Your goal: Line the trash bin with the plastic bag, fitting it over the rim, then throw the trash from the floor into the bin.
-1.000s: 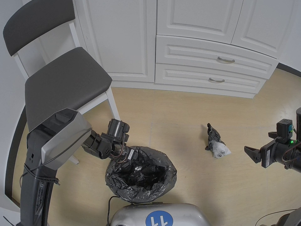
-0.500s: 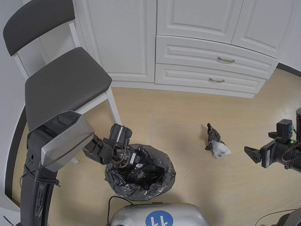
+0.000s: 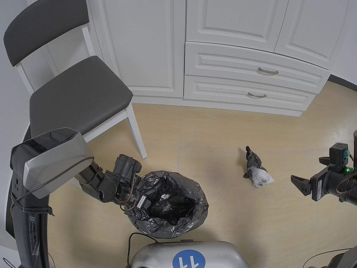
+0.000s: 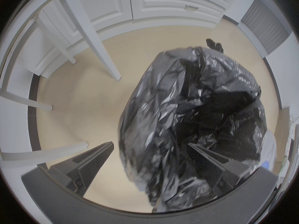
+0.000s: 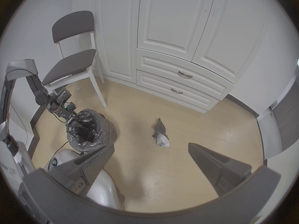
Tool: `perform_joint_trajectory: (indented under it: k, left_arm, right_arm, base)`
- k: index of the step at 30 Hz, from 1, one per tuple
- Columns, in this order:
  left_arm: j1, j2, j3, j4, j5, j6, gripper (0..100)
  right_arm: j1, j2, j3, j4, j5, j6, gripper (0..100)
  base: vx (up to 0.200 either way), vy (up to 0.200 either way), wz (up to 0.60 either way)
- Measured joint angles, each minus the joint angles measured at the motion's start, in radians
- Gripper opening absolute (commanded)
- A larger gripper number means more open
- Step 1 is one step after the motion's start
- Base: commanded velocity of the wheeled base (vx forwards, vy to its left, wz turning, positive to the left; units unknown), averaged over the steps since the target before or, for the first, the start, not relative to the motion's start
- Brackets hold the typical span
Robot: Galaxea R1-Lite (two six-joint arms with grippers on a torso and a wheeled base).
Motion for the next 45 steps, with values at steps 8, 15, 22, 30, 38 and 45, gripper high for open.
perform_joint_trajectory:
  k: [8, 15, 22, 30, 38, 45]
  left_arm:
    - [0.040, -0.026, 0.054, -0.002, 0.000, 0.017, 100]
    - [0.053, -0.065, 0.090, 0.014, -0.011, 0.041, 100]
    - [0.106, -0.091, 0.123, 0.009, -0.033, 0.075, 100]
    - [0.089, -0.130, 0.097, 0.010, -0.116, 0.070, 100]
    - [0.043, -0.181, 0.074, 0.013, -0.197, 0.054, 100]
    - [0.045, -0.255, 0.103, 0.011, -0.280, -0.011, 100]
  right_arm:
    - [0.000, -0.019, 0.010, 0.001, 0.001, -0.018, 100]
    - [-0.001, -0.029, 0.013, 0.002, 0.010, -0.019, 100]
    - [-0.002, -0.030, 0.013, 0.008, 0.013, -0.027, 100]
    - [-0.002, -0.020, 0.021, 0.001, 0.012, -0.040, 100]
    - [-0.010, 0.005, 0.013, -0.011, 0.030, -0.035, 100]
    - [-0.027, 0.040, 0.011, -0.096, 0.065, -0.030, 100]
  base:
    - [0.000, 0.000, 0.00]
    - [0.000, 0.000, 0.00]
    - [0.000, 0.000, 0.00]
    - [0.000, 0.000, 0.00]
    - [0.000, 0.000, 0.00]
    - [0.000, 0.000, 0.00]
